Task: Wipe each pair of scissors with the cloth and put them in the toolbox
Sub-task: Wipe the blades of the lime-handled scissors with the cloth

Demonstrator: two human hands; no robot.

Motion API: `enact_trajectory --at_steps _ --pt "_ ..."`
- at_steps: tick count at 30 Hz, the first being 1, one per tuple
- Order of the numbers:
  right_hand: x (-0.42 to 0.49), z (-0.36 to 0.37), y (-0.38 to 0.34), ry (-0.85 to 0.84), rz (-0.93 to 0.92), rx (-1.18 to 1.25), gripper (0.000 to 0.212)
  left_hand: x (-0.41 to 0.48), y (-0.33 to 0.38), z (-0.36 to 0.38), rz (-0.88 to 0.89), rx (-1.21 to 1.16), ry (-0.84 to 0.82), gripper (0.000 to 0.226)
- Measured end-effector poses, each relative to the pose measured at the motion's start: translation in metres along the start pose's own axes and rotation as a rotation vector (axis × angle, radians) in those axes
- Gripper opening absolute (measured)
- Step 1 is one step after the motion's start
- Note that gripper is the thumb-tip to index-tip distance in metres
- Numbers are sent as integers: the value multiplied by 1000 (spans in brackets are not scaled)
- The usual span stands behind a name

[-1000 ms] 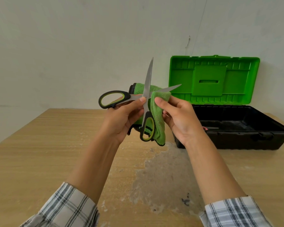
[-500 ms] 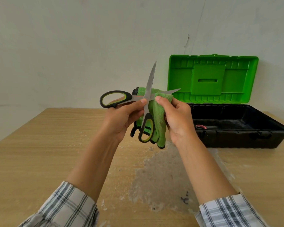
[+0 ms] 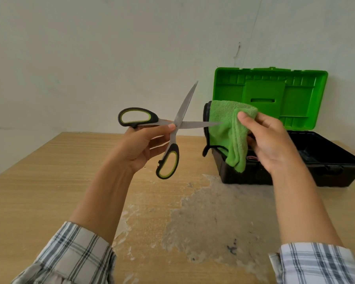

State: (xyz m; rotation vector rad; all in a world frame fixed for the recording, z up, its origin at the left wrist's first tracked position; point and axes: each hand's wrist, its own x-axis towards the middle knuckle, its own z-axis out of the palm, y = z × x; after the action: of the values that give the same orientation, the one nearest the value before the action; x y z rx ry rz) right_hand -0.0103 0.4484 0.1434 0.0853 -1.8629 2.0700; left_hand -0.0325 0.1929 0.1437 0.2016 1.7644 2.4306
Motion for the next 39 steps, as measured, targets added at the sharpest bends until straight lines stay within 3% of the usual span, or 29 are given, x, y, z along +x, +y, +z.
enact_trajectory --at_steps 5,15,21,25,28,34,39 --pt "-1 -9 -10 -90 -73 -194 37 1 1 -3 -21 69 -40 31" --pt "-14 22 -9 -403 -29 -470 35 3 -8 2 58 129 -74 29" --pt "-12 29 -6 -337 -154 -664 23 5 -7 2 138 154 -8 50" --pt "-12 23 -8 -331 -132 -645 27 4 -7 6 164 214 -7 27" --pt "-12 21 -7 -242 -115 -528 38 4 -9 5 170 226 -2 22" --pt "-12 23 -12 -161 -231 -498 10 5 -6 1 196 270 18 25" --pt "-14 47 0 -186 -242 -565 23 5 -13 11 209 254 17 15"
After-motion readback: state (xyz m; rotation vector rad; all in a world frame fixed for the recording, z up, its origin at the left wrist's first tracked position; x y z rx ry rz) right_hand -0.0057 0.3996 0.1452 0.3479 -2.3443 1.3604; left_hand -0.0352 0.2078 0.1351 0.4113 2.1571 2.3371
